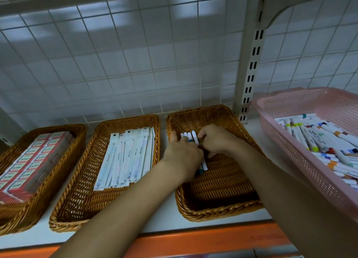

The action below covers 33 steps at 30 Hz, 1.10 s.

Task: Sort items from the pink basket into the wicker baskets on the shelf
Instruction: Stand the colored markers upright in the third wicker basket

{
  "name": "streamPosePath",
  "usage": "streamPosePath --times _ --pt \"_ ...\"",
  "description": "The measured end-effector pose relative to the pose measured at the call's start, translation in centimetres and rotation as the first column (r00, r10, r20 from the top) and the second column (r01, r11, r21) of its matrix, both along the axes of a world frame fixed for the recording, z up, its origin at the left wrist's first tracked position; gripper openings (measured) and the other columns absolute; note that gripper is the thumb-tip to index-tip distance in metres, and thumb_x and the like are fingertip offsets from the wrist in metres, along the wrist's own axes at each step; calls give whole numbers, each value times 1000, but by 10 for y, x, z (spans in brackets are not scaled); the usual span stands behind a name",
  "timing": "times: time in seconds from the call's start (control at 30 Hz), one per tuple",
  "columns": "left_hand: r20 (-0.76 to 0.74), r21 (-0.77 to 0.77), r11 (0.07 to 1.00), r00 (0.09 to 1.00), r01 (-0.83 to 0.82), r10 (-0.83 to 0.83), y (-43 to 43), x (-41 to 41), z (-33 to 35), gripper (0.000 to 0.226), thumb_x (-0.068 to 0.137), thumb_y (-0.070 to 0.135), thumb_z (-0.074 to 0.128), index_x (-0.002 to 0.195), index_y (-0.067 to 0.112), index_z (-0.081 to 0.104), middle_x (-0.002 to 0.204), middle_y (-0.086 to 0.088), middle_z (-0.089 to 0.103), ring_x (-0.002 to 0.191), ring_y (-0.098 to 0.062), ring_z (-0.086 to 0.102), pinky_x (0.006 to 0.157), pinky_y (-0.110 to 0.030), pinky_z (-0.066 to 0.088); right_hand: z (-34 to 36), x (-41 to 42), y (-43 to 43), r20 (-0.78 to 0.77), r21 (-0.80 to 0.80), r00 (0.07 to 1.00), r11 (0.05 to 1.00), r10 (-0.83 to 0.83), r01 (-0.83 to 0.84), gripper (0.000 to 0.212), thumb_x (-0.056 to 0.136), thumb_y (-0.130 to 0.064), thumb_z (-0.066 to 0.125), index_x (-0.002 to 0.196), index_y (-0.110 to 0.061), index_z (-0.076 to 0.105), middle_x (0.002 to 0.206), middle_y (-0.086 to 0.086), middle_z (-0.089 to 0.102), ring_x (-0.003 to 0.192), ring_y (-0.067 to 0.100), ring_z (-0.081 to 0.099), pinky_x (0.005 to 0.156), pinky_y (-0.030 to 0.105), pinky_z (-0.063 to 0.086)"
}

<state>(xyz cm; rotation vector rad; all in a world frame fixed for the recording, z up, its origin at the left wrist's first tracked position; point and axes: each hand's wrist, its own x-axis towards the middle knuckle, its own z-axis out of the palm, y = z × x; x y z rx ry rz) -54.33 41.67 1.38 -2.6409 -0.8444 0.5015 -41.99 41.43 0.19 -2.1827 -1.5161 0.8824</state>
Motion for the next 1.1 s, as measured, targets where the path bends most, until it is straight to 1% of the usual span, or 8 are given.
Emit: streamPosePath --times 0.07,0.13,0.2,0.27,0.37,0.53,0.73,1.1 --pt "-6 32 999 1000 -19 20 -1 0 0 45 94 28 53 134 12 46 133 -10 50 132 -31 36 113 -63 8 9 -2 -4 34 -5 993 993 117 -117 33 88 0 55 120 -5 58 112 12 63 93 28 66 78 34 58" --pt "19 -25 998 998 -53 54 2 -2 -1 48 94 29 53 137 10 42 129 -10 53 126 -29 43 113 -63 6 16 -6 -7 191 -128 931 948 310 -290 47 81 -7 67 126 -8 55 115 10 62 99 26 63 84 35 55" --pt "67 -106 992 995 -70 77 6 -3 -3 46 93 30 56 134 11 45 128 -10 53 124 -28 46 113 -61 7 15 -8 -9 317 -238 838 892 444 -383 70 72 -20 79 134 -13 47 129 7 50 113 25 53 94 37 49" --pt "114 -169 983 989 -72 93 9 -3 -4 41 93 28 57 130 12 49 128 -11 53 124 -28 45 113 -60 6 9 -8 -11 339 -280 819 881 463 -382 91 67 -28 83 142 -19 33 138 4 33 125 26 41 102 40 43" --pt "140 -215 974 984 -75 107 14 -3 -7 35 92 23 58 126 13 53 125 -10 54 123 -28 45 112 -62 3 -1 -7 -12 351 -235 839 907 416 -351 102 66 -30 84 147 -22 21 144 3 25 132 26 32 107 43 37" --pt "159 -220 973 981 -72 108 22 -4 -8 36 91 27 59 122 11 53 118 -12 57 117 -29 50 112 -62 6 -6 -6 -10 372 -137 847 924 381 -356 95 67 -34 83 144 -19 29 140 4 31 129 24 34 107 39 37" --pt "184 -256 966 979 -37 86 22 -8 -3 43 87 39 61 121 14 53 116 -7 58 117 -26 49 113 -62 6 -10 -5 -13 344 -1 889 947 304 -323 75 75 -33 76 138 -17 38 133 4 39 124 22 40 103 34 38" --pt "194 -167 984 977 -60 92 23 -3 -10 37 92 31 57 123 13 51 118 -9 57 116 -27 50 113 -60 8 -9 -7 -15 351 18 890 949 290 -316 67 78 -25 74 136 -15 41 132 6 41 122 23 41 99 32 38"
